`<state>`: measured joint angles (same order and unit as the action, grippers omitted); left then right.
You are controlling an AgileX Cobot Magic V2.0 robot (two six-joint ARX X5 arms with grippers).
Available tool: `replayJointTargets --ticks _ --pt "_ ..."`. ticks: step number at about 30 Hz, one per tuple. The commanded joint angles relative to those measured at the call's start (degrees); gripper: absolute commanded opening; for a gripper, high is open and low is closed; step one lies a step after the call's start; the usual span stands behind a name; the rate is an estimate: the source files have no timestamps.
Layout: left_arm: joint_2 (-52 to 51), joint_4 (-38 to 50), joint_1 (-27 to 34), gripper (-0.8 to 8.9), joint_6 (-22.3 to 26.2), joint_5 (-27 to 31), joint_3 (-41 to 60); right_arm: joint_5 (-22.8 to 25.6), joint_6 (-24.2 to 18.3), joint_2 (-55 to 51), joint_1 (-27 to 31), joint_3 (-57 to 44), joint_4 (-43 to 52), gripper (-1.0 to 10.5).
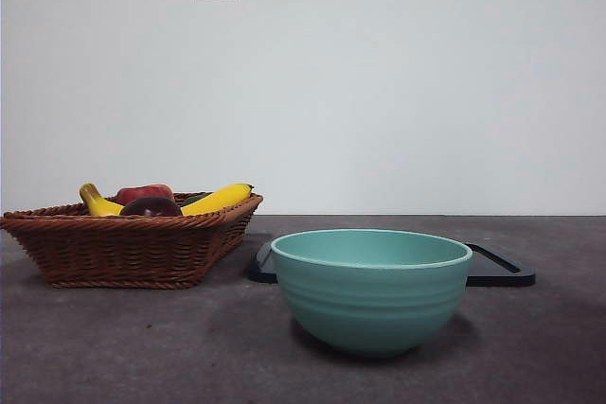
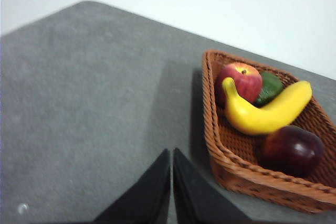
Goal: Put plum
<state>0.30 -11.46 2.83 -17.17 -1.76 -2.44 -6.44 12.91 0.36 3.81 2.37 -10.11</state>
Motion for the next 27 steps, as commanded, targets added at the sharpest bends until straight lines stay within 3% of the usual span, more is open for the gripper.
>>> replayJointTargets --ticks 1,8,14,27 --pt "0.1 0.0 0.2 0.08 -3.4 -1.0 -2.8 -0.2 2.0 -0.1 0.2 3.3 0.3 0.1" --pt "3.9 -3.9 0.2 0.09 -4.2 -2.4 -11.3 -0.2 3.0 3.0 0.1 12.8 -5.2 0.1" --pt "11.2 -8.3 0.2 0.09 -2.2 -6.0 -21.1 -3.4 1.2 10.3 0.1 23.2 -11.3 0.1" --pt "35.2 -30.2 -0.6 0.09 12.9 -23.3 -44.5 -18.1 -9.4 35.0 -0.4 49.2 -33.7 0.1"
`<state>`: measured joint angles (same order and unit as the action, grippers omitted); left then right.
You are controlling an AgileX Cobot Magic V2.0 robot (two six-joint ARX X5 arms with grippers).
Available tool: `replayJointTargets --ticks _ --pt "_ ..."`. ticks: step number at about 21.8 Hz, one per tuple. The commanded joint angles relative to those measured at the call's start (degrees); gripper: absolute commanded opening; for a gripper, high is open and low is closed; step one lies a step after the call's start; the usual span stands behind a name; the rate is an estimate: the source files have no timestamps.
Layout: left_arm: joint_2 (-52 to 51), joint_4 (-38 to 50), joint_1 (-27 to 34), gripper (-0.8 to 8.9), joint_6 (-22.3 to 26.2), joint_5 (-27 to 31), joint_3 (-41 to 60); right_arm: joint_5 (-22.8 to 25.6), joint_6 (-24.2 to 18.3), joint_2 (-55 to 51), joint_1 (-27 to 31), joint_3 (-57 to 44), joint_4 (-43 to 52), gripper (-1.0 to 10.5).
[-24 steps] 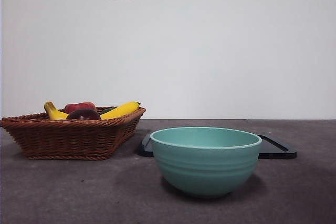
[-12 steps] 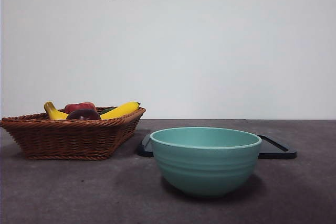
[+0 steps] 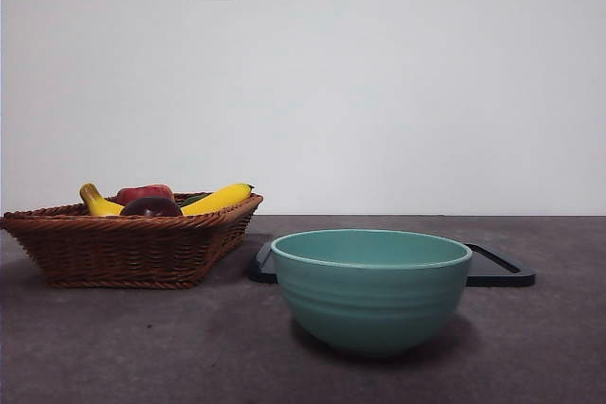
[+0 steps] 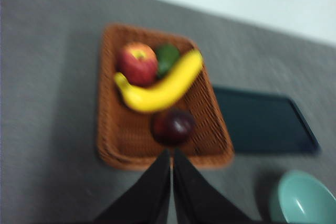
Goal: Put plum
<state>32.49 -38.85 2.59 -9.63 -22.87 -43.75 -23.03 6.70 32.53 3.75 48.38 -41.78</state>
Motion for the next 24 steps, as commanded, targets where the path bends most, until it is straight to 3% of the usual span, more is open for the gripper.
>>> replayJointTargets --ticks 1,10,15,21,22,24 --pt "4.7 -4.7 -0.6 0.09 6.9 -3.3 -4.8 -2.5 -4.0 4.4 -0.7 4.9 -3.7 0.1" --pt "15.0 -18.3 -5.2 0.08 16.6 -10.4 -13.9 -6.0 -11.9 15.9 -8.7 14.0 -17.1 0.1" --pt "15.1 -18.9 -6.8 0.08 17.1 -10.4 -13.9 -6.0 -13.2 17.2 -13.4 14.0 -18.5 0.1" --pt "15.1 -18.5 -6.8 0.16 17.1 -10.4 -13.9 -5.9 -13.1 17.2 -13.7 14.0 -18.3 0.1" --pt "15.1 -18.4 -6.8 0.62 17.0 -10.4 -13.9 -5.9 -13.1 17.2 -13.7 14.0 -18.3 0.2" --pt "15.1 -18.3 -6.8 2.54 16.4 -10.4 -13.9 -5.9 -12.7 17.2 -13.7 14.0 -18.3 2.1"
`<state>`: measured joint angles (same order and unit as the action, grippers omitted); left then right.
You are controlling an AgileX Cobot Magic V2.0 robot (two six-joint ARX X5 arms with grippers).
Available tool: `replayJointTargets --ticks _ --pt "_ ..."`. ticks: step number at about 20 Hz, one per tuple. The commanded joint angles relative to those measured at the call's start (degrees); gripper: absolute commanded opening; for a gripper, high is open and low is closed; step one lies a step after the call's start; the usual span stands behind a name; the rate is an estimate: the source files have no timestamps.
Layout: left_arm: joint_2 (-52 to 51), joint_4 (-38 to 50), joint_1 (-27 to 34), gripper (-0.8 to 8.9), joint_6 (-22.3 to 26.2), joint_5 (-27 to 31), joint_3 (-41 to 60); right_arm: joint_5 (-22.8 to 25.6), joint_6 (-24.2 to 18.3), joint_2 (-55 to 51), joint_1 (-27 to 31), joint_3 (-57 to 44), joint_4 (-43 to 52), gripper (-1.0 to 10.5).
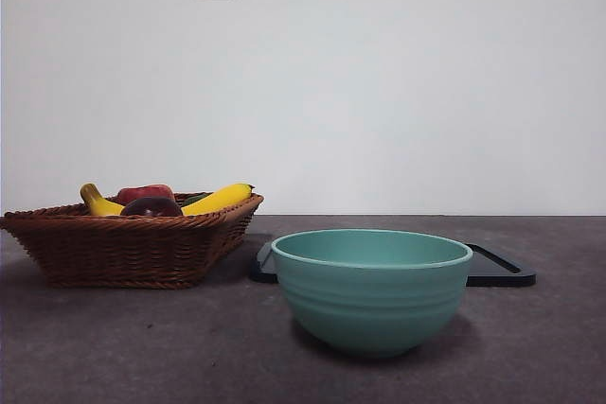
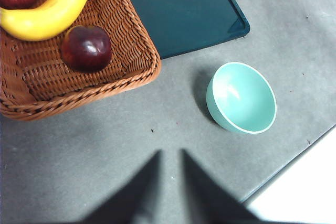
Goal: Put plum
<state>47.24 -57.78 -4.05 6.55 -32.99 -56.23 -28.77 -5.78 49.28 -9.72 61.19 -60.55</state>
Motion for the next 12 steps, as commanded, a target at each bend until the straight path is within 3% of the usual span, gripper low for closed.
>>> replayJointTargets --ticks 1,3,9,12 --pt "0.3 0.6 -0.1 3.6 0.2 -0.2 -1.4 -0.2 -0.2 0.5 -0.2 1.2 0.5 3.3" --pt "0.3 0.6 -0.1 4.44 0.2 -0.2 -1.4 -0.2 -0.2 0.5 -0.2 1.2 0.5 4.1" --pt "0.3 0.7 -0.2 4.42 -0.2 -0.2 -1.4 -0.2 0.1 0.5 -0.2 1.2 0.5 4.1" --pt "0.6 2.8 -0.4 4.42 -2.8 0.3 -1.4 -0.2 0.3 0.5 -0.2 1.2 0.5 4.1"
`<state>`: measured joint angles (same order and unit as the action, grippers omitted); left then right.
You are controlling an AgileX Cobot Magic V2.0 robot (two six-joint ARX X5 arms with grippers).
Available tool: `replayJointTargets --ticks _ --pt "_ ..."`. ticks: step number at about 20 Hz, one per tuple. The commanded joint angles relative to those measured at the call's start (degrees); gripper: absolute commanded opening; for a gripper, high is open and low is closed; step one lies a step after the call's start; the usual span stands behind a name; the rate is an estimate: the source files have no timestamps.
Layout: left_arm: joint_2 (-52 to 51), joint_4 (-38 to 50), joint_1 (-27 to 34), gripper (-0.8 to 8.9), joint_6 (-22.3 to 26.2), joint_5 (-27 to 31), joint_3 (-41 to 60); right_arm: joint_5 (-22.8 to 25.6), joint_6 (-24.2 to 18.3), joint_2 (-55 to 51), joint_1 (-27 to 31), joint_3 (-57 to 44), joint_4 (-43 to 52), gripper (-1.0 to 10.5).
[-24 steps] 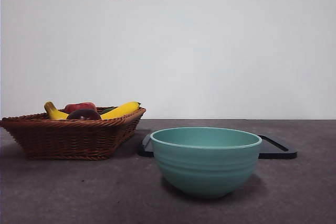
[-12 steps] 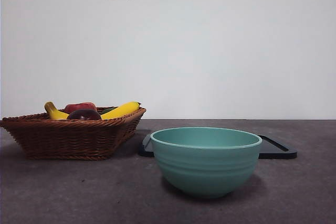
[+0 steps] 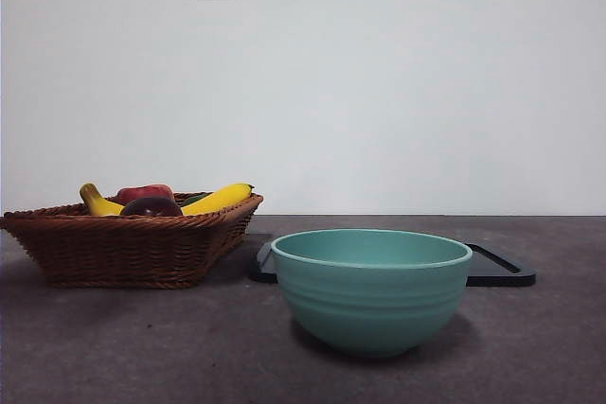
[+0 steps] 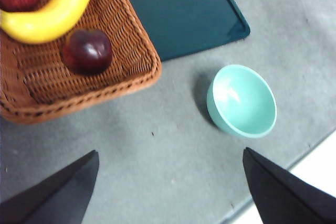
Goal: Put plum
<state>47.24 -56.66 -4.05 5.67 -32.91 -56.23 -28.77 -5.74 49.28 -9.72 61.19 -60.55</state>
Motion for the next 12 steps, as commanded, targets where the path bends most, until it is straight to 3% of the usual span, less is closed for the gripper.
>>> replayJointTargets --ticks 1,6,12 --pt "0.9 2.7 -0.6 4.41 -2.7 0.5 -1.5 -0.2 0.3 0.5 -0.2 1.2 0.5 4.1" --pt "7.2 4.4 -4.2 4.36 -3.8 7.1 -6.4 -0.2 0.4 0.5 -0.2 1.2 0.9 4.1" --pt "23.6 4.4 -9.7 4.34 -3.8 15.8 -18.1 -0.2 0.6 0.5 -0.2 1.2 1.0 4.1"
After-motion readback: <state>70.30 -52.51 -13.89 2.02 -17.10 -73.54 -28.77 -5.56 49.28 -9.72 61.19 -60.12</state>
